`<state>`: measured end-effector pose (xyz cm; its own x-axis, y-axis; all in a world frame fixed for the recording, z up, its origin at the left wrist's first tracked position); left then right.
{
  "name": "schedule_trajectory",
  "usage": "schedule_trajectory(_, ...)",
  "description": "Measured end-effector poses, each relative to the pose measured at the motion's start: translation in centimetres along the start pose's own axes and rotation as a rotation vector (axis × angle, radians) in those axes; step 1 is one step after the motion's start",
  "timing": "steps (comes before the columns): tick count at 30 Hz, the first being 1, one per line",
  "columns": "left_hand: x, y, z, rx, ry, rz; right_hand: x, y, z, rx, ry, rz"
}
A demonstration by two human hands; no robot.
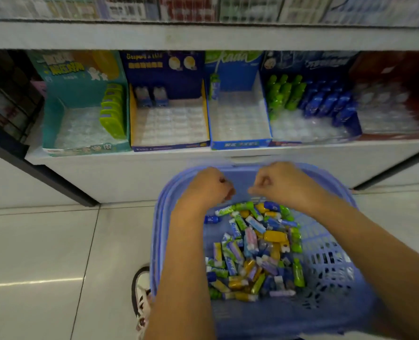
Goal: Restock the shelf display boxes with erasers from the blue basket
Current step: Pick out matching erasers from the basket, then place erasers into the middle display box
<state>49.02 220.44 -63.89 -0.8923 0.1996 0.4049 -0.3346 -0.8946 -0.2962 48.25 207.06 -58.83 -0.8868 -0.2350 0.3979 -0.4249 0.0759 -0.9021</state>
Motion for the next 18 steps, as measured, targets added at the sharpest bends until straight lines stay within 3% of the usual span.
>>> schedule_trajectory(4,-0.2,9.6,-4.5,-0.251,-0.104,-0.276,2.0,13.9,5.7,0.196,0.070,-0.570)
schedule_trajectory(6,0.4,14.1,-6.9,-0.335,-0.108,-0.371,2.5,18.4,8.0,0.303,0.098,-0.670)
schedule_trajectory(11,1.2,20.0,-11.5,-0.604,-0.060,-0.495,2.1,23.3,9.8,0.241,0.067,-0.654)
schedule_trajectory(18,0.6,21.2,-13.1,-0.683,-0.035,-0.422,0.9,22.9,9.1,0.228,0.028,-0.614)
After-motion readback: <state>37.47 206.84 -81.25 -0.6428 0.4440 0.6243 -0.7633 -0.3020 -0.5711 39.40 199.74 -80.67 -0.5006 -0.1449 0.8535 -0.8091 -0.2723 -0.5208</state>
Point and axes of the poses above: each hand's wrist, its own x-axis away from the middle knuckle, its own y-axis out of the palm, z = x × y, the point moved 8 cm from there along -x, towards the middle knuckle, and after that the axes turned 15 degrees about x, right-handed, at the moved point
